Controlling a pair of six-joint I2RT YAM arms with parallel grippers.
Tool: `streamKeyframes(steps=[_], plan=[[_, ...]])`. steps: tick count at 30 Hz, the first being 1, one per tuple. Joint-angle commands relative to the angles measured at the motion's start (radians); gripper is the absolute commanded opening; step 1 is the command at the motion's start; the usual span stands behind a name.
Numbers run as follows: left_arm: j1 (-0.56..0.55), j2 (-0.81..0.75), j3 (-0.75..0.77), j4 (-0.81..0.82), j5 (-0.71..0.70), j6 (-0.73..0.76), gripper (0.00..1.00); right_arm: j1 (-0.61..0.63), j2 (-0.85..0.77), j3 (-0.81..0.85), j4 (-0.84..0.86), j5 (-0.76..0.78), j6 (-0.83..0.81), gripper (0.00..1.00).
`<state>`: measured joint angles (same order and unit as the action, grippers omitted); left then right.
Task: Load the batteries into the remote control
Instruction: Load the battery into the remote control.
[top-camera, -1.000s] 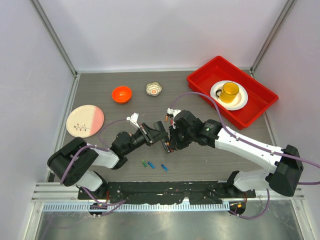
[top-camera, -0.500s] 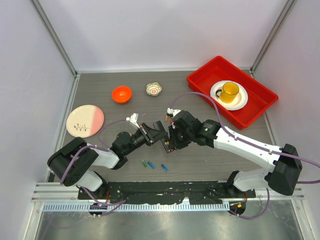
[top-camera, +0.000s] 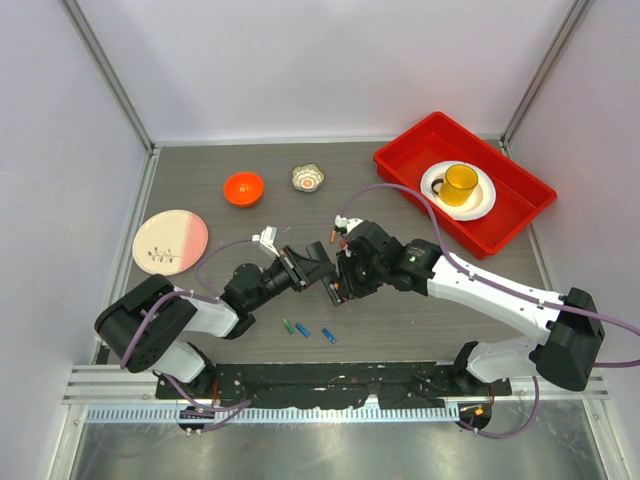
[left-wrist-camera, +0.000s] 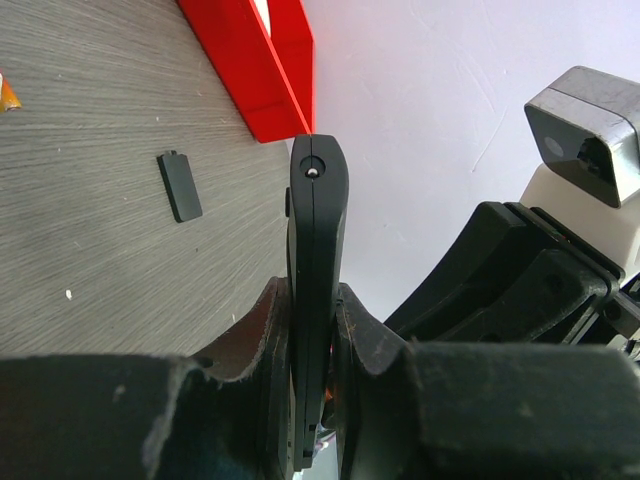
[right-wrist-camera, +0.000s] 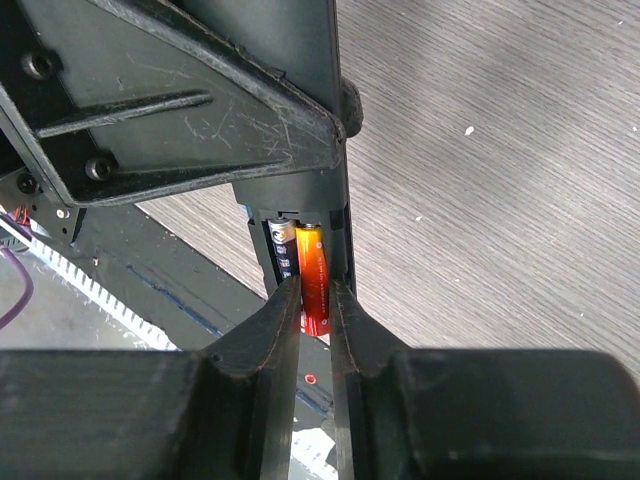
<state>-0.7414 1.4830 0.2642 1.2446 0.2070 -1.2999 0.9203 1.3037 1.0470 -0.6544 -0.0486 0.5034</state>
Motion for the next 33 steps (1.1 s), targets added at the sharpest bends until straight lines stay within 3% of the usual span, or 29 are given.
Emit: streamKeyframes(steps=[1,33], plan=[[-0.021,-0.029,0.013,0.302,0.051,-0.022,0.00,-0.012,-0.001,0.004,0.016,0.101,-0.006,0.23],[-0.023,-0.012,0.020,0.302,0.046,-0.021,0.00,-0.012,0.002,0.018,0.002,0.108,0.006,0.34]])
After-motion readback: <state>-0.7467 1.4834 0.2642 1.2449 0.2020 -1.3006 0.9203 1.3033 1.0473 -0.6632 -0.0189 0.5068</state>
